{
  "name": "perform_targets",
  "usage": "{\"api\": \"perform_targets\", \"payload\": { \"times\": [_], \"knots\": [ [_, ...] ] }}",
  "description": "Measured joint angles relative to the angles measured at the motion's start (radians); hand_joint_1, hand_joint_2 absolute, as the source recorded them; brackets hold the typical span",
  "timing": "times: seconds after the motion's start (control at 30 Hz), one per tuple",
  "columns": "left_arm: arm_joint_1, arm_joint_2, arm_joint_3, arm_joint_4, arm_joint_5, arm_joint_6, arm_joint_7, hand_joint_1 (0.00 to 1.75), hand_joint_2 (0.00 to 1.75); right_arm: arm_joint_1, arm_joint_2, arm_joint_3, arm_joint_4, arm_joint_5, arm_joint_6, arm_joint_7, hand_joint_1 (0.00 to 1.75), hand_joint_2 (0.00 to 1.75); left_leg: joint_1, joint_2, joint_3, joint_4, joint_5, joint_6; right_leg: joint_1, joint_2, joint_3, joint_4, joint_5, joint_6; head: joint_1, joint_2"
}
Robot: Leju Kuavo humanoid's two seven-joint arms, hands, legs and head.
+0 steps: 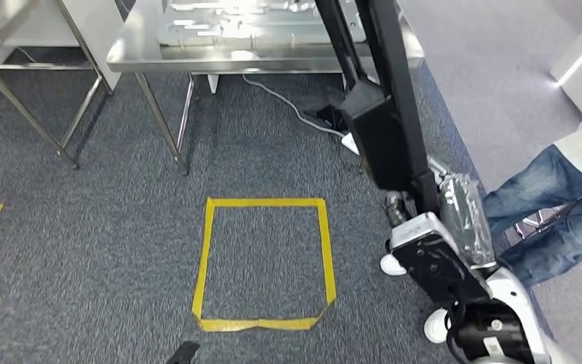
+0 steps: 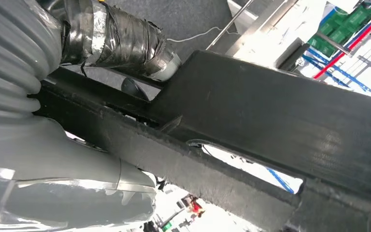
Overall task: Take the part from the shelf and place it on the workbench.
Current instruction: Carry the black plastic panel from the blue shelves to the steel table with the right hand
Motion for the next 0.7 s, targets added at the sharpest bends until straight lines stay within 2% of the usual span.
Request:
{"api": "perform_targets", "payload": {
  "times": [0.07,0.1,0.13,0.17,0.23,0.3,0.33,0.37,0.43,0.47,0.5,0.53,0.57,0.6,0.63,0.67,0.7],
  "knots": [
    [0.002,0.000,0.000,0.000,0.003,0.000,-0.003,0.00,1.75,0.000,-0.010,-0.019,-0.008,-0.021,0.005,0.000,1.54,1.75,0.000,-0.001,0.019,0.002,-0.019,-0.005,0.000,0.000,0.036,-0.123,0.090,-0.002,0.001,0.000],
    [0.001,0.000,0.000,0.000,0.004,0.000,-0.004,0.00,1.75,-0.001,-0.015,-0.030,-0.011,-0.027,0.005,-0.001,1.54,1.75,-0.001,-0.002,0.027,0.004,-0.028,-0.010,0.002,0.000,0.056,-0.184,0.118,-0.004,0.003,0.000],
    [0.000,0.000,0.000,0.000,0.004,0.000,-0.006,0.00,1.75,-0.002,-0.018,-0.040,-0.014,-0.031,0.005,-0.003,1.54,1.75,-0.002,-0.002,0.030,0.004,-0.037,-0.015,0.004,0.000,0.071,-0.225,0.131,-0.010,0.004,0.000],
    [-0.001,0.000,0.000,0.000,0.005,0.001,-0.007,0.00,1.75,-0.002,-0.020,-0.049,-0.016,-0.033,0.004,-0.005,1.54,1.75,-0.004,-0.002,0.032,0.005,-0.043,-0.021,0.005,0.000,0.078,-0.242,0.131,-0.016,0.005,0.000],
    [-0.003,0.002,0.000,0.000,0.005,0.003,-0.008,0.00,1.75,0.000,-0.024,-0.063,-0.021,-0.035,0.000,-0.008,1.54,1.75,-0.005,-0.002,0.038,0.012,-0.047,-0.031,0.005,0.001,0.089,-0.244,0.122,-0.030,0.006,0.000],
    [-0.003,0.006,0.000,0.000,0.006,0.005,-0.009,0.00,1.75,0.002,-0.025,-0.070,-0.024,-0.036,-0.007,-0.010,1.54,1.75,-0.004,-0.001,0.034,0.048,-0.050,-0.040,0.000,0.000,0.108,-0.248,0.114,-0.040,0.004,0.000],
    [-0.004,0.007,0.000,0.000,0.006,0.006,-0.009,0.00,1.75,0.002,-0.025,-0.073,-0.025,-0.036,-0.011,-0.011,1.54,1.75,-0.003,0.001,0.017,0.084,-0.058,-0.044,-0.001,0.000,0.121,-0.250,0.107,-0.044,0.003,0.000],
    [-0.005,0.008,0.000,0.000,0.006,0.006,-0.009,0.00,1.75,0.002,-0.024,-0.076,-0.027,-0.036,-0.014,-0.012,1.54,1.75,0.000,0.002,-0.015,0.138,-0.072,-0.050,-0.001,-0.002,0.133,-0.252,0.098,-0.048,0.002,0.000],
    [-0.005,0.006,0.000,0.000,0.006,0.006,-0.010,0.00,1.75,0.003,-0.024,-0.084,-0.028,-0.036,-0.019,-0.013,1.54,1.75,0.005,0.003,-0.096,0.243,-0.115,-0.059,0.000,-0.004,0.155,-0.253,0.080,-0.051,0.001,0.000],
    [-0.002,0.006,0.000,0.000,0.006,0.007,-0.010,0.00,1.75,0.004,-0.024,-0.087,-0.029,-0.035,-0.021,-0.015,1.54,1.75,0.006,0.003,-0.130,0.271,-0.135,-0.062,0.000,-0.004,0.168,-0.253,0.069,-0.051,0.001,0.000],
    [0.000,0.006,0.000,0.000,0.006,0.009,-0.010,0.00,1.75,0.006,-0.024,-0.088,-0.029,-0.035,-0.023,-0.017,1.54,1.75,0.007,0.003,-0.150,0.271,-0.141,-0.062,0.000,-0.003,0.183,-0.253,0.057,-0.050,0.001,0.000],
    [0.002,0.006,0.000,0.000,0.006,0.011,-0.010,0.00,1.75,0.007,-0.024,-0.088,-0.029,-0.035,-0.026,-0.020,1.54,1.75,0.007,0.003,-0.159,0.245,-0.130,-0.061,0.000,-0.003,0.200,-0.253,0.044,-0.049,0.001,0.000],
    [0.003,0.006,0.000,0.000,0.006,0.012,-0.010,0.00,1.75,0.008,-0.024,-0.088,-0.029,-0.035,-0.028,-0.022,1.54,1.75,0.007,0.003,-0.158,0.202,-0.100,-0.058,0.000,-0.003,0.217,-0.254,0.032,-0.046,0.001,0.000],
    [0.004,0.006,0.000,0.000,0.006,0.013,-0.011,0.00,1.75,0.009,-0.024,-0.089,-0.029,-0.035,-0.030,-0.025,1.54,1.75,0.007,0.004,-0.153,0.145,-0.037,-0.053,0.000,-0.003,0.231,-0.254,0.018,-0.043,0.001,0.000],
    [0.005,0.006,0.000,0.000,0.006,0.014,-0.011,0.00,1.75,0.010,-0.023,-0.089,-0.029,-0.035,-0.032,-0.027,1.54,1.75,0.003,0.006,-0.150,0.101,0.012,-0.047,0.000,-0.002,0.245,-0.255,0.006,-0.038,0.002,0.000],
    [0.006,0.006,0.000,0.000,0.006,0.014,-0.011,0.00,1.75,0.011,-0.023,-0.090,-0.030,-0.036,-0.034,-0.028,1.54,1.75,-0.001,0.006,-0.146,0.072,0.051,-0.040,0.000,0.000,0.255,-0.257,-0.005,-0.032,0.004,0.000],
    [0.007,0.006,0.000,0.000,0.006,0.015,-0.011,0.00,1.75,0.013,-0.022,-0.091,-0.031,-0.036,-0.036,-0.029,1.54,1.75,-0.005,0.007,-0.141,0.054,0.075,-0.032,0.001,0.001,0.266,-0.259,-0.014,-0.024,0.005,0.000]
  ]
}}
